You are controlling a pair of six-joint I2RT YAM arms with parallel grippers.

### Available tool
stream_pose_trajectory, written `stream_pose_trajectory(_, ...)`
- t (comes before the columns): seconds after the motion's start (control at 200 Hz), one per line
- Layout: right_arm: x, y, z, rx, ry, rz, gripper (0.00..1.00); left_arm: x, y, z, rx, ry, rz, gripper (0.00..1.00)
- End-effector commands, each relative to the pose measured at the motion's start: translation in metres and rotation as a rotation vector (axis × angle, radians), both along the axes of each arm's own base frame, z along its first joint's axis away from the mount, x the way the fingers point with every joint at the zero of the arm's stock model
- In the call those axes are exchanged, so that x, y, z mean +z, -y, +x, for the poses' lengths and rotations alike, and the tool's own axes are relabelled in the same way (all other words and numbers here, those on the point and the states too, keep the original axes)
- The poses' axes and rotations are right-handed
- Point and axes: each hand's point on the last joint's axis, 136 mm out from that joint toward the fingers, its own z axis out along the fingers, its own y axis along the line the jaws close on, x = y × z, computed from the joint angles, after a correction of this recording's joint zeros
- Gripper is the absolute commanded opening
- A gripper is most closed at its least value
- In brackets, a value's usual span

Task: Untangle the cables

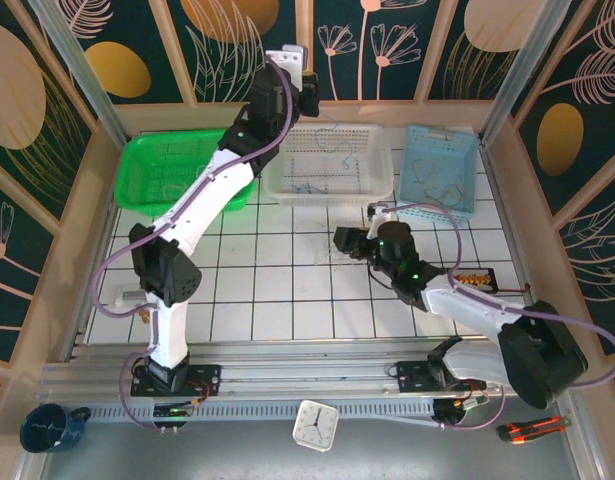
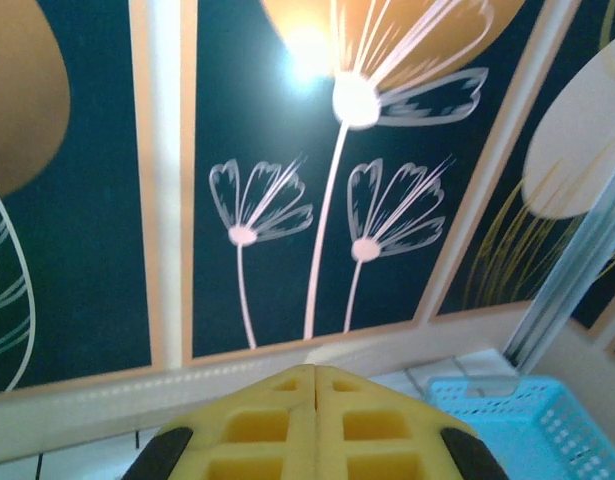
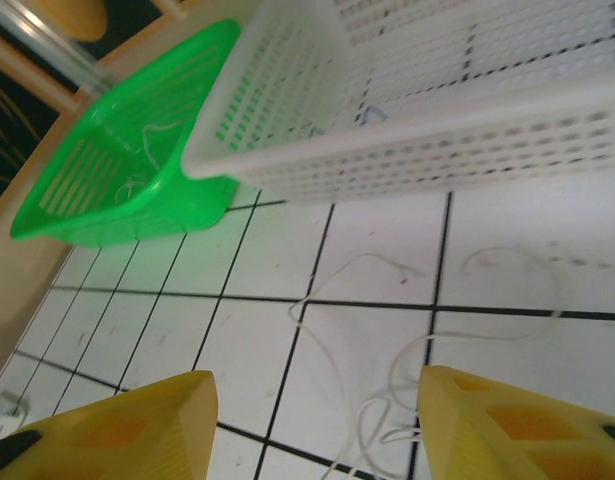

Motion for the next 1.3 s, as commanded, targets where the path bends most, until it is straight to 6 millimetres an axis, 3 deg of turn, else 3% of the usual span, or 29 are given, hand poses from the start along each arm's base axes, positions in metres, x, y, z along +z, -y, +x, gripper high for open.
stream_pose_trajectory(0.0, 0.010, 0.018, 0.003, -0.057, -0.027, 0.016, 0.56, -0.014, 0.003, 0.019, 0.010, 0.008, 0.015, 0.00)
stream_pose_trajectory(0.06, 0.015, 0.021, 0.002, -0.059, -0.026, 0.023, 0.56, -0.033, 0.006, 0.029, 0.011, -0.022, 0.034, 0.00)
stream_pose_trajectory(0.085, 0.017, 0.022, 0.001, -0.057, -0.025, 0.026, 0.56, -0.041, 0.007, 0.032, 0.005, -0.035, 0.041, 0.04)
stream_pose_trajectory(0.125, 0.021, 0.021, -0.001, -0.051, -0.022, 0.028, 0.56, -0.050, 0.009, 0.037, -0.001, -0.058, 0.049, 0.18)
stream_pose_trajectory(0.205, 0.026, 0.021, -0.002, -0.045, -0.020, 0.026, 0.57, -0.061, 0.010, 0.043, -0.007, -0.095, 0.062, 0.57)
stream_pose_trajectory(0.28, 0.027, 0.020, -0.002, -0.037, -0.022, 0.022, 0.57, -0.058, 0.009, 0.042, -0.002, -0.107, 0.066, 0.80)
stream_pose_trajectory(0.42, 0.026, 0.019, -0.002, -0.033, -0.027, 0.020, 0.57, -0.041, 0.003, 0.032, -0.007, -0.099, 0.056, 0.99)
stream_pose_trajectory(0.625, 0.009, 0.012, 0.002, -0.012, -0.075, 0.000, 0.56, -0.011, -0.007, 0.004, -0.031, -0.085, -0.006, 0.99)
stream_pose_trajectory(0.816, -0.020, 0.002, 0.009, 0.015, -0.168, -0.057, 0.54, -0.016, -0.027, -0.037, -0.053, -0.080, -0.089, 0.99)
stream_pose_trajectory(0.901, -0.032, -0.005, 0.012, 0.027, -0.206, -0.096, 0.53, -0.036, -0.037, -0.056, -0.056, -0.111, -0.102, 0.99)
stream_pose_trajectory(0.911, -0.034, -0.006, 0.012, 0.027, -0.212, -0.100, 0.53, -0.026, -0.041, -0.062, -0.057, -0.093, -0.116, 0.99)
stream_pose_trajectory(1.066, -0.054, -0.018, 0.015, 0.043, -0.264, -0.162, 0.50, -0.059, -0.064, -0.103, -0.058, -0.130, -0.159, 0.99)
stream_pose_trajectory(1.296, -0.061, -0.053, 0.021, 0.149, -0.210, -0.264, 0.50, -0.129, -0.096, -0.156, -0.028, -0.254, -0.259, 0.99)
